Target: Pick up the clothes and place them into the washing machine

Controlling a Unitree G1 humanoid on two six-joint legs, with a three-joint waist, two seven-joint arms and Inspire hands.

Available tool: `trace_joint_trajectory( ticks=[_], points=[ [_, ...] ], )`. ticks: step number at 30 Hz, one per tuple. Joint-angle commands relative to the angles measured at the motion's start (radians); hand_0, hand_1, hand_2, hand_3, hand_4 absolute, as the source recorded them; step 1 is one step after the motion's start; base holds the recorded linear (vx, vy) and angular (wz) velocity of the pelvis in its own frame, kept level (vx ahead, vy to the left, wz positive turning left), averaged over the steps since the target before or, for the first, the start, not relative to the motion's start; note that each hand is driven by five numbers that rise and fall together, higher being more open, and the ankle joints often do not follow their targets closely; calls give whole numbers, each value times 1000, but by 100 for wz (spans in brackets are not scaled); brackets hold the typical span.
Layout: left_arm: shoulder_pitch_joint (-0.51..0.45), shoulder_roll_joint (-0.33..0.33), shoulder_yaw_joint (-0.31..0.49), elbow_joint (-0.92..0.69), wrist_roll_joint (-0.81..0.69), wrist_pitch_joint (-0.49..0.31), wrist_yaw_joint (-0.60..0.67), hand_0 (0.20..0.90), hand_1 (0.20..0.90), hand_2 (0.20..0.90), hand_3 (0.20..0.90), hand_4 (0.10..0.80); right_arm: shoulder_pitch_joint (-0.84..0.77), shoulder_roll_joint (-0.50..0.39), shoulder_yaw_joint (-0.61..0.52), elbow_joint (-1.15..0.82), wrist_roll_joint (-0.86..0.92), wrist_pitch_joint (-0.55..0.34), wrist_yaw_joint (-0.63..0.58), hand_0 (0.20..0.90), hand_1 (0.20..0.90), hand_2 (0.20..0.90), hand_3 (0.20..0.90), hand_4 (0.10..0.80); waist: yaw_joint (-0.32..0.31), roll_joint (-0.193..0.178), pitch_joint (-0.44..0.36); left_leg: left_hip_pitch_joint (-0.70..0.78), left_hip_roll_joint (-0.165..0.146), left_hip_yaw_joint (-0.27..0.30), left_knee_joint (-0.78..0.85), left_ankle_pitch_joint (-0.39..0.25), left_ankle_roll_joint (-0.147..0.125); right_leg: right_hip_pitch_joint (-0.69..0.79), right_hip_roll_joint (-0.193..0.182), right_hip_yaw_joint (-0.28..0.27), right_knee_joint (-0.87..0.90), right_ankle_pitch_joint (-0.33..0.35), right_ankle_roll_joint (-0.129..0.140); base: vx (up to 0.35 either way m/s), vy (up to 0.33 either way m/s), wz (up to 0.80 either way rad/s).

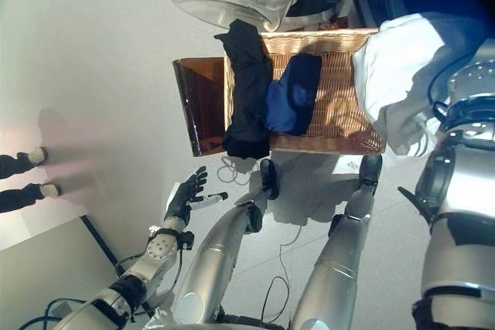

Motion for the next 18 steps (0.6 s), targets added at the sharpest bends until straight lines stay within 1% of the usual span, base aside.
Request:
trace_joint_trajectory(
  ticks=[1, 4, 5, 6, 7, 8, 9, 11, 12, 14, 15, 18],
  points=[
    [61, 55, 41, -1, -33, -31, 32, 900, 900, 900, 900, 800, 28, -55, 101, -143, -94, -78, 11, 900, 900, 900, 900, 800, -18, 27, -71, -16, 75, -46, -42, 30, -133, -2, 52, 29, 134, -156, -96, -19, 30, 1],
    [58, 53, 48, -7, -28, -33, 36, 900, 900, 900, 900, 800, 89, 4, 87, -185, -119, -76, 6, 900, 900, 900, 900, 800, -18, 16, -74, -16, 79, -43, -22, 17, -128, 14, 52, 27, 123, -150, -95, -8, 13, -1],
    [60, 54, 48, -7, -28, -32, 36, 900, 900, 900, 900, 800, 93, 6, 84, -189, -122, -76, 3, 900, 900, 900, 900, 800, -19, 15, -74, -15, 79, -43, -21, 17, -128, 15, 53, 27, 123, -150, -95, -17, 26, -4],
    [62, 54, 56, -10, -27, -31, 39, 900, 900, 900, 900, 800, 125, 39, 80, -221, -141, -76, 0, 900, 900, 900, 900, 800, -20, 10, -74, -15, 82, -44, -5, 10, -124, 26, 51, 26, 120, -148, -95, -11, 17, -6],
    [63, 55, 56, -10, -26, -31, 39, 900, 900, 900, 900, 800, 130, 42, 77, -226, -145, -76, -4, 900, 900, 900, 900, 800, -20, 9, -74, -15, 83, -44, -4, 9, -124, 27, 51, 26, 120, -148, -95, -20, 40, -7],
    [65, 55, 65, -16, -26, -33, 41, 900, 900, 900, 900, 800, 163, 74, 74, -262, -164, -82, -7, 900, 900, 900, 900, 800, -21, 4, -74, -13, 82, -44, 6, 2, -121, 36, 50, 25, 115, -146, -93, -9, 25, -7],
    [67, 56, 65, -17, -26, -33, 41, 900, 900, 900, 900, 800, 167, 77, 71, -267, -168, -82, -11, 900, 900, 900, 900, 800, -22, 3, -75, -13, 82, -44, 7, 2, -121, 37, 50, 25, 114, -145, -93, -14, 38, -6],
    [74, 59, 73, -31, -20, -32, 44, 900, 900, 900, 900, 800, 215, 133, 59, -337, -196, -96, -19, 900, 900, 900, 900, 800, -24, -3, -72, -13, 84, -41, 28, -8, -116, 47, 49, 23, 113, -144, -93, -21, 37, -5],
    [76, 61, 73, -32, -20, -32, 44, 900, 900, 900, 900, 800, 220, 136, 56, -343, -200, -96, -23, 900, 900, 900, 900, 800, -24, -5, -73, -13, 84, -41, 30, -9, -116, 48, 49, 23, 113, -144, -93, -19, 40, 0],
    [80, 68, 78, -43, -7, -34, 50, 900, 900, 900, 900, 800, 253, 189, 42, -396, -219, -113, -28, 900, 900, 900, 900, 800, -22, -9, -76, -18, 84, -42, 52, -18, -112, 54, 45, 24, 112, -143, -92, -18, 41, -3],
    [81, 68, 78, -44, -7, -34, 51, 900, 900, 900, 900, 800, 255, 191, 41, -399, -223, -112, -32, 900, 900, 900, 900, 800, -22, -10, -77, -18, 85, -42, 53, -19, -112, 54, 45, 24, 112, -143, -92, -24, 41, -5],
    [84, 73, 80, -60, 3, -38, 57, 900, 900, 900, 900, 800, 274, 240, 40, -425, -233, -121, -28, 900, 900, 900, 900, 800, -15, -15, -82, -22, 85, -42, 64, -26, -108, 57, 43, 26, 109, -143, -93, -20, 46, -5]
  ],
)
